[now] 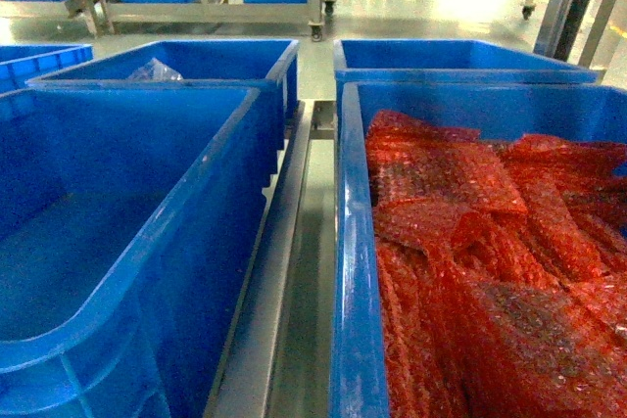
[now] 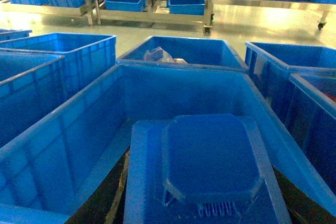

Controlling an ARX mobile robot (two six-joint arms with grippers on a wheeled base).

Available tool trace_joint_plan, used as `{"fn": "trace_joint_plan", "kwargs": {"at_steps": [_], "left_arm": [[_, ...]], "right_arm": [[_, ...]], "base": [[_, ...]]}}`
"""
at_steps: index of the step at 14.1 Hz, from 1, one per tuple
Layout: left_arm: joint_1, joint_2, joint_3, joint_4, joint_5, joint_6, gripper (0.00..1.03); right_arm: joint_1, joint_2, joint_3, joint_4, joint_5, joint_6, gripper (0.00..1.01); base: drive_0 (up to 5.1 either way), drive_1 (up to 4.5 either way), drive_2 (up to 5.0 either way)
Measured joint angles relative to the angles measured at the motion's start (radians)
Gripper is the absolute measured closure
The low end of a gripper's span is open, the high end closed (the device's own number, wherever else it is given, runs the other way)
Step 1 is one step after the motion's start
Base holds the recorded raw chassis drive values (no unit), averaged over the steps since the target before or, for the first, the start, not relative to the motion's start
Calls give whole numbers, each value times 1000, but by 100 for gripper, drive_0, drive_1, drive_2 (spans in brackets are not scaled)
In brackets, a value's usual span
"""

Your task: Pick blue part to blue bin on bottom shelf

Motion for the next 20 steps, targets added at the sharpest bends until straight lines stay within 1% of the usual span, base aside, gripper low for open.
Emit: {"fn": "trace_joint_plan", "kwargs": {"at_steps": [3, 4, 5, 6, 7, 8, 10, 11, 12, 13, 14, 15, 16, 17, 18, 20], "left_arm": [[0, 0, 0, 0, 0, 0, 60], [-6, 3, 0, 6, -18, 0, 60], [-69, 58, 6, 69, -177, 0, 60], [-35, 142, 14, 161, -170, 1, 60], [39, 262, 37, 279, -124, 7, 60], [105, 395, 75, 401, -60, 8, 60], [195, 697, 181, 632, 56, 14, 60], [225, 849, 233, 718, 98, 26, 60], [249, 979, 280, 741, 122, 35, 49], [251, 1051, 292, 737, 100, 51, 37], [252, 1059, 287, 729, 97, 60, 24], [252, 1039, 288, 744, 95, 61, 5], [288, 1030, 260, 827, 240, 60, 13], [320, 978, 198, 842, 366, 59, 25], [344, 922, 134, 842, 439, 59, 39], [379, 839, 58, 830, 483, 58, 63]], "right_arm": [[0, 0, 0, 0, 0, 0, 3], [0, 0, 0, 0, 0, 0, 3], [0, 0, 0, 0, 0, 0, 3], [0, 0, 0, 1, -1, 0, 3], [0, 0, 0, -1, 0, 0, 3], [0, 0, 0, 0, 0, 0, 3], [0, 0, 0, 0, 0, 0, 3], [0, 0, 0, 0, 0, 0, 3], [0, 0, 0, 0, 0, 0, 3], [0, 0, 0, 0, 0, 0, 3], [0, 0, 0, 0, 0, 0, 3], [0, 0, 0, 0, 0, 0, 3], [0, 0, 0, 1, 0, 0, 3], [0, 0, 0, 0, 0, 0, 3], [0, 0, 0, 0, 0, 0, 3], [0, 0, 0, 0, 0, 0, 3]], "base": [[0, 0, 0], [0, 0, 0], [0, 0, 0], [0, 0, 0], [0, 0, 0], [0, 0, 0], [0, 0, 0], [0, 0, 0], [0, 0, 0], [0, 0, 0], [0, 0, 0], [0, 0, 0], [0, 0, 0], [0, 0, 0], [0, 0, 0], [0, 0, 0]]}}
